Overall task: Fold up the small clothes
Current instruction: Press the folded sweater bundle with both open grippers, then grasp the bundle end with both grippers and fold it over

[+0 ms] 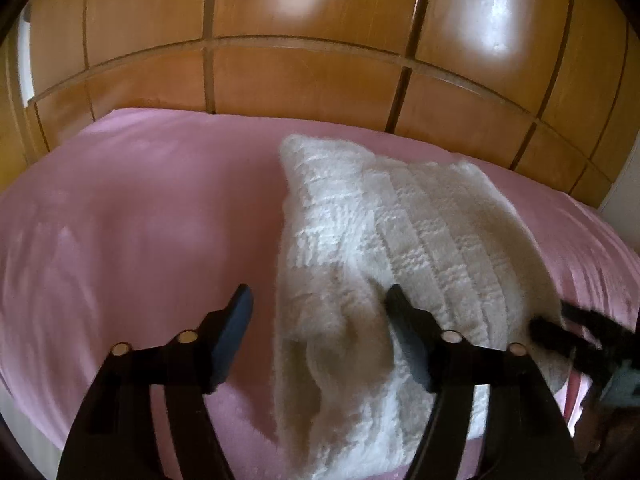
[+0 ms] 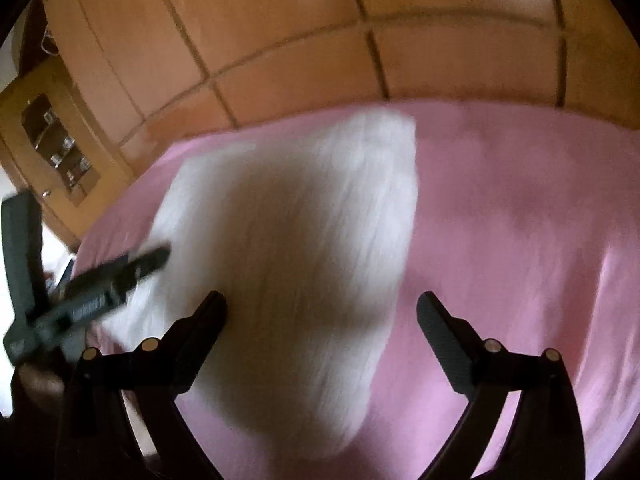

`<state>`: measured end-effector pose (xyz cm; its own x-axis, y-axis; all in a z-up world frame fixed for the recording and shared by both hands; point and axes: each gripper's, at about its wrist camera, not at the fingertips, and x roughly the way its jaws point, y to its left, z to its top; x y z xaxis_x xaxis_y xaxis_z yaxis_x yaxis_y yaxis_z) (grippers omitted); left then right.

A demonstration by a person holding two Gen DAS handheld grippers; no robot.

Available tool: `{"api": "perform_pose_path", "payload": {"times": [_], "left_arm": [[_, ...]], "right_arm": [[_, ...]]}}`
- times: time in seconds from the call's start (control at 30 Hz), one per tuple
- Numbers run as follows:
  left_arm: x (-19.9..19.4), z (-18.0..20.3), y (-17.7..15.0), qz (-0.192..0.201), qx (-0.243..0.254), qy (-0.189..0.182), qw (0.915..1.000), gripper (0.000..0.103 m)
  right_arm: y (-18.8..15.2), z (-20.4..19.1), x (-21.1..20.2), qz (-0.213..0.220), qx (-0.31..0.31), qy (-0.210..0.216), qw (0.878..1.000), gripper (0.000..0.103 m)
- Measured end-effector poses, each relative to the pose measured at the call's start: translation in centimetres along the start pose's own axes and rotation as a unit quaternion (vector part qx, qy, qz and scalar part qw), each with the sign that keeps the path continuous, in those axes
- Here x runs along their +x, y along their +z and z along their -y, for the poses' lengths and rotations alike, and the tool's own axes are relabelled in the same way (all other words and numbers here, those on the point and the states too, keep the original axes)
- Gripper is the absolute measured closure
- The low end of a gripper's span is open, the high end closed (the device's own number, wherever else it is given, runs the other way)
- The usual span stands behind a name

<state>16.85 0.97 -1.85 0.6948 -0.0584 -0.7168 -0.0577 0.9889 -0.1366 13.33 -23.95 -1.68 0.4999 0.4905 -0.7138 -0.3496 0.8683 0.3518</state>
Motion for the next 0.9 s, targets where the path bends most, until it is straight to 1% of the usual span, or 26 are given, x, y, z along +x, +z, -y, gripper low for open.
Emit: {"api": "perform_pose_path", "payload": {"times": [0.07,0.17,0.23,0.3,0.33,0.4,0.5,0.63,0.73,0.8,0.9], "left_arm": [[0.4,-0.5,-0.3,-0.010,-0.008,-0.009,0.9999,0.029],[1.0,-1.7,-0.9,-0.022,-0.027,-0.036,0.9988,0.026],[1.4,-2.7,-1.3,-0.030,-0.048,-0.063,0.9964,0.025],[1.9,-3.6,-1.5,-0.036,-0.064,-0.086,0.9936,0.024],[2.2,-4.1,-1.6,-0.039,-0.074,-0.101,0.9914,0.024],[2.7,-4.8,-1.8,-0.044,-0.089,-0.125,0.9871,0.024],[3.1,-5.3,-2.0,-0.048,-0.103,-0.152,0.9819,0.025],[3.5,-5.7,-2.1,-0.049,-0.105,-0.174,0.9779,0.026],[3.7,-6.2,-2.2,-0.051,-0.110,-0.191,0.9740,0.028],[3.8,-6.3,-2.3,-0.049,-0.112,-0.200,0.9720,0.029],[3.7,-6.7,-2.6,-0.048,-0.117,-0.221,0.9671,0.037]], "right_arm": [[-1.0,0.1,0.4,-0.014,0.000,0.006,1.000,0.007],[-1.2,0.4,0.1,-0.021,0.007,0.021,1.000,0.007],[-0.6,0.7,-0.6,-0.024,0.008,0.044,0.999,0.006],[0.3,1.3,-1.6,-0.016,0.013,0.057,0.998,0.006],[0.9,1.8,-1.9,-0.009,0.021,0.065,0.998,0.004],[2.1,2.9,-1.9,-0.001,0.040,0.080,0.996,0.003],[4.2,5.0,-0.7,0.003,0.077,0.096,0.992,0.003],[6.8,6.4,2.9,-0.023,0.112,0.116,0.987,0.003],[7.7,6.3,4.7,-0.039,0.116,0.141,0.982,0.003],[8.0,6.0,5.5,-0.042,0.115,0.150,0.981,0.003],[8.2,5.6,6.0,-0.046,0.110,0.156,0.980,0.004]]}}
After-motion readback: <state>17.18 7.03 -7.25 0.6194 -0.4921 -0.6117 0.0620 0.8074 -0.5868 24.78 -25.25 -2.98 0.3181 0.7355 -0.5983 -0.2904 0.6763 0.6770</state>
